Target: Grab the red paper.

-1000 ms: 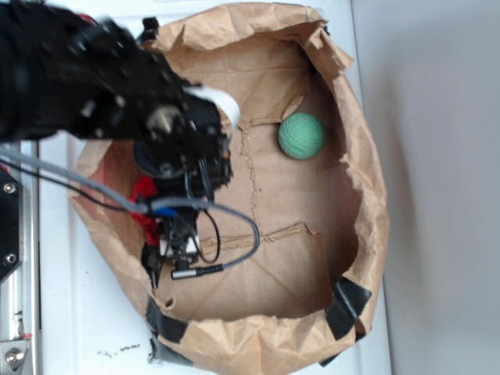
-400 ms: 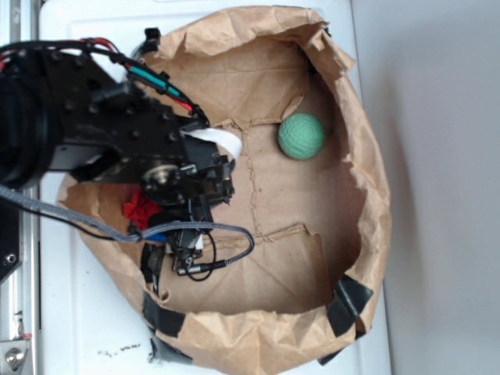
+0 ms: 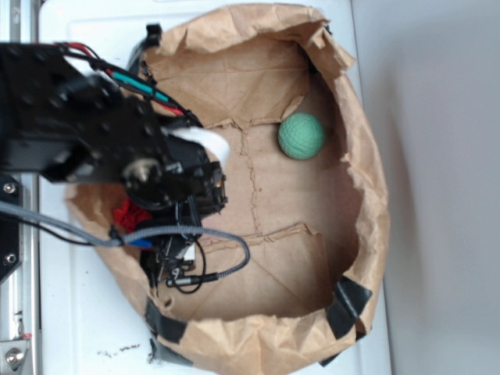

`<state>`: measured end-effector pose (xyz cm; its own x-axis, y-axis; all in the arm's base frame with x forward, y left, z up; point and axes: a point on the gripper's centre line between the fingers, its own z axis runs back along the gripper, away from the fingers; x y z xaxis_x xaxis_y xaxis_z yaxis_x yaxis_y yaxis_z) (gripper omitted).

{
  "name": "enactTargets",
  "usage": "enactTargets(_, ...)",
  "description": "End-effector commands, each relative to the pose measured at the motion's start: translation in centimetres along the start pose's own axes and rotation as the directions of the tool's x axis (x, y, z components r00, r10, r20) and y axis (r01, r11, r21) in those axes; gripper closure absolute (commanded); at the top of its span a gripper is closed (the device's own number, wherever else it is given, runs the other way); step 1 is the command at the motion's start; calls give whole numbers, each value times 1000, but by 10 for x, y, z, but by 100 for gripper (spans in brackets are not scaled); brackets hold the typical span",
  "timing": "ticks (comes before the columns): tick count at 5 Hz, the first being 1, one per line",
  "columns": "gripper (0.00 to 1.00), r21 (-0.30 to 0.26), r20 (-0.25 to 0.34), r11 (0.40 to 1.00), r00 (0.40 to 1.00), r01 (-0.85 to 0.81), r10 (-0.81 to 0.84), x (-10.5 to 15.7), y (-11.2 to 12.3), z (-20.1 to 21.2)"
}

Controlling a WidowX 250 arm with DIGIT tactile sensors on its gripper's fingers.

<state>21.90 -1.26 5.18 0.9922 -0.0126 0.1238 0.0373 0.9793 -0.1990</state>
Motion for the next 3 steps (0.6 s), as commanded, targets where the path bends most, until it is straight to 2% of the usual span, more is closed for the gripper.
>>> enactTargets(1,100,-71,212,997,977,20,-4,6,0,81)
enactTargets(2,100,-84,250,996,968,5,16,4,5,96)
enactTargets(3,100,-28,194,999,980,43,-37,5,4,98)
